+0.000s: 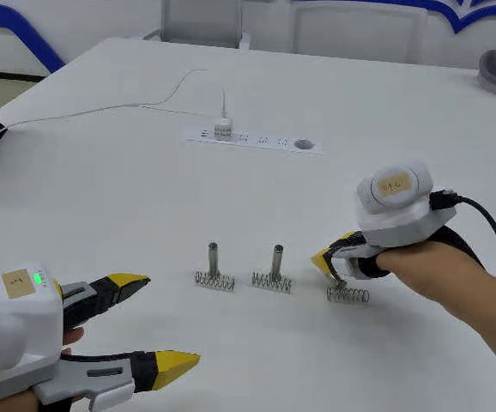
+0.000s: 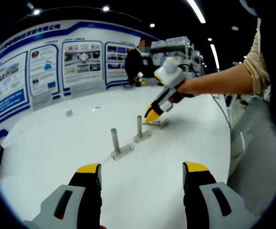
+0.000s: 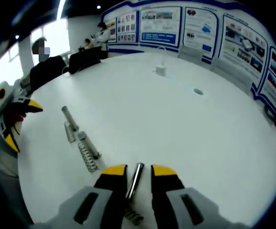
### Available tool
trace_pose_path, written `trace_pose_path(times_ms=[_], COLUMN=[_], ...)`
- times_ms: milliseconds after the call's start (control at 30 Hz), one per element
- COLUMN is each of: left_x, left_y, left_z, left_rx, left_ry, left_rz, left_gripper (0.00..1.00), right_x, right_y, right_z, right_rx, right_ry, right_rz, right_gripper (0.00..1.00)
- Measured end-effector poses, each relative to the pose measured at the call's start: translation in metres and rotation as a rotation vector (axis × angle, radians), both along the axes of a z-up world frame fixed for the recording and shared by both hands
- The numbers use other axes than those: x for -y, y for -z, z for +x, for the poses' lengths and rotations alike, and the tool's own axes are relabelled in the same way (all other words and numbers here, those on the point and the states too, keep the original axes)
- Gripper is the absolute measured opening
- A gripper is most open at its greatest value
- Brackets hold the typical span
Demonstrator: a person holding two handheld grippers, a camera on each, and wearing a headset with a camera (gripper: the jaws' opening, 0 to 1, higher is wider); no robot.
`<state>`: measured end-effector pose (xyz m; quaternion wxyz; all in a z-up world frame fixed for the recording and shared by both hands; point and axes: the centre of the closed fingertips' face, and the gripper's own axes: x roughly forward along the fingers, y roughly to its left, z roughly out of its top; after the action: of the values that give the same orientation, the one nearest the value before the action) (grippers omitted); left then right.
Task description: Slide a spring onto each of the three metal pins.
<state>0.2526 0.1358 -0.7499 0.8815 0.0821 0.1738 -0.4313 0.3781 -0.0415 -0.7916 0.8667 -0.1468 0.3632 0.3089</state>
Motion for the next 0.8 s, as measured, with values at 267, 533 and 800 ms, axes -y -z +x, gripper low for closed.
trace_pose_path(times_ms=[267, 533, 800], left_x=[0.0, -0.003, -0.006], left_y=[0.001, 0.001, 0.001], left_z=[0.0, 0.0, 0.0], left_rx=[-0.003, -0.005, -0.008], left_ry=[-0.002, -0.01, -0.017], left_rz=[0.0, 0.001, 0.002], left_gripper=[0.7, 0.69, 0.69], right_x=[0.0, -0.001, 0.001], right_y=[0.008, 0.011, 0.013], right_z=[0.004, 0.004, 0.006], right_rx=[-0.051, -0.075, -0.085], right_ry=[0.02, 0.028, 0.025], right_rz=[-0.004, -0.014, -0.033], right_gripper=[0.16, 0.12, 0.12])
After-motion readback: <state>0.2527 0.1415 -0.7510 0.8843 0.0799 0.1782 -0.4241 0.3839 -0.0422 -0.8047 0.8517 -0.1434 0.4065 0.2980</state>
